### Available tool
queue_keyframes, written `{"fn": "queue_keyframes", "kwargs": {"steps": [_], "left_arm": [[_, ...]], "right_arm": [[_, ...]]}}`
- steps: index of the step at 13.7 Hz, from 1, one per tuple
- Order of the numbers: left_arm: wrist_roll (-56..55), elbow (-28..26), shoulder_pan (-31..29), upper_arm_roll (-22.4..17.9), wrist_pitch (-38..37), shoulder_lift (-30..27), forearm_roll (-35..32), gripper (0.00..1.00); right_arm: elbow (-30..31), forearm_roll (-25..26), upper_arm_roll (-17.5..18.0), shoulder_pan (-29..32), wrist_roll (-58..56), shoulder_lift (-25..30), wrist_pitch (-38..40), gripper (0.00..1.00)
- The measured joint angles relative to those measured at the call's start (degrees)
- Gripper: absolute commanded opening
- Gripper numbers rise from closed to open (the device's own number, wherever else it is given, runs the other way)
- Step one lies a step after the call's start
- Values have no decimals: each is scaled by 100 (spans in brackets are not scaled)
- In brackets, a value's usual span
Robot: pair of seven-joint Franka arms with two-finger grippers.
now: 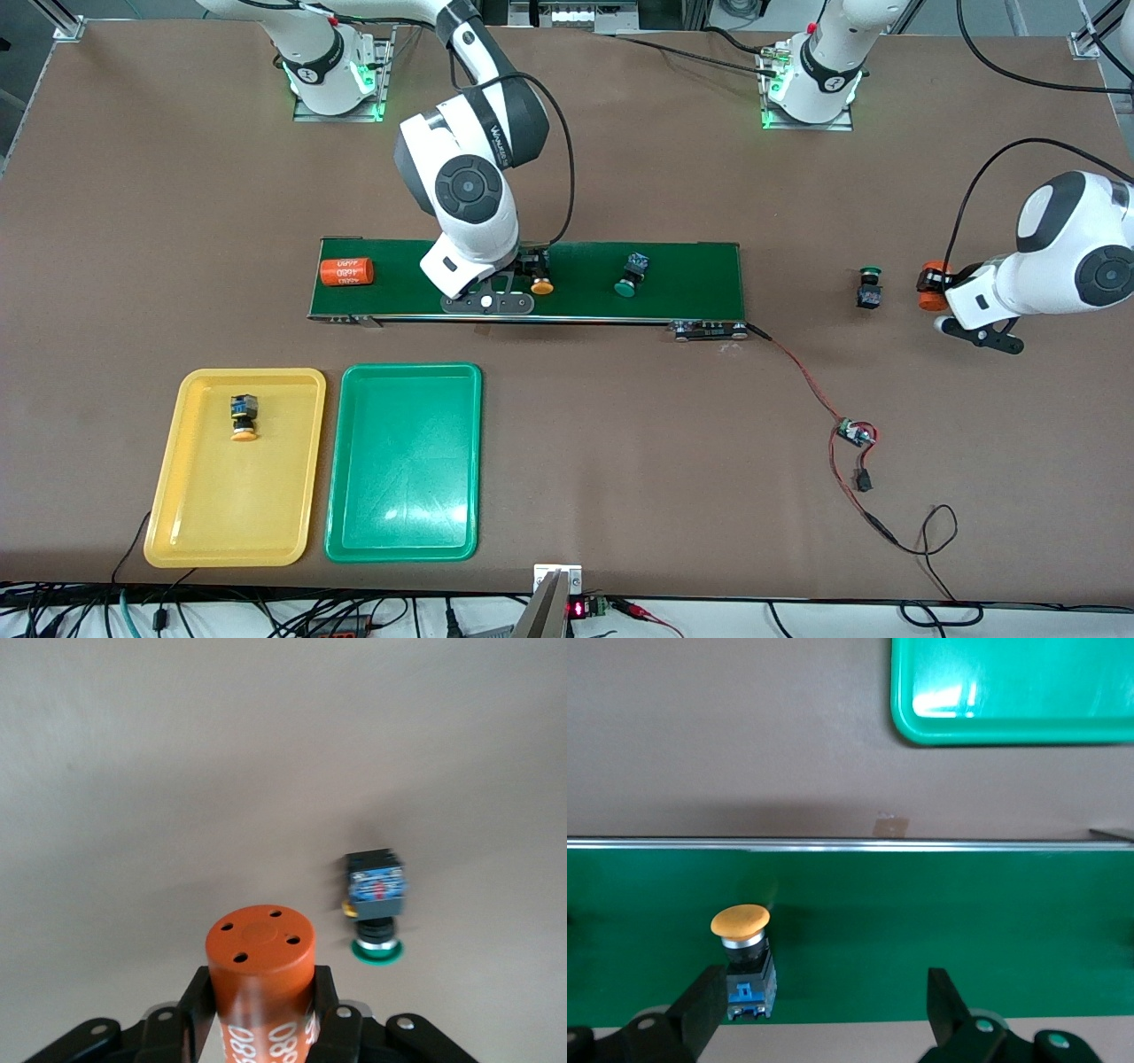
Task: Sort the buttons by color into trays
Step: 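Reach the right gripper to the belt while the left gripper carries cylinder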
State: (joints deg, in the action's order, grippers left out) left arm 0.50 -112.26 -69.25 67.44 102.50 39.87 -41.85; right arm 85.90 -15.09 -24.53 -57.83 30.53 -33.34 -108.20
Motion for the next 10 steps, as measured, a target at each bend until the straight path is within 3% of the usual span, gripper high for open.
{"fn": "queue_keyframes", "kwargs": {"steps": [5, 10], "left_arm": [[0, 219, 897, 174, -351, 3, 760, 23], [213, 506, 2108, 200, -357, 23, 828, 18]], "right_arm": [[54, -85, 4, -319, 309, -313, -267, 100], [79, -252, -3, -330, 283, -601, -372, 100]]}}
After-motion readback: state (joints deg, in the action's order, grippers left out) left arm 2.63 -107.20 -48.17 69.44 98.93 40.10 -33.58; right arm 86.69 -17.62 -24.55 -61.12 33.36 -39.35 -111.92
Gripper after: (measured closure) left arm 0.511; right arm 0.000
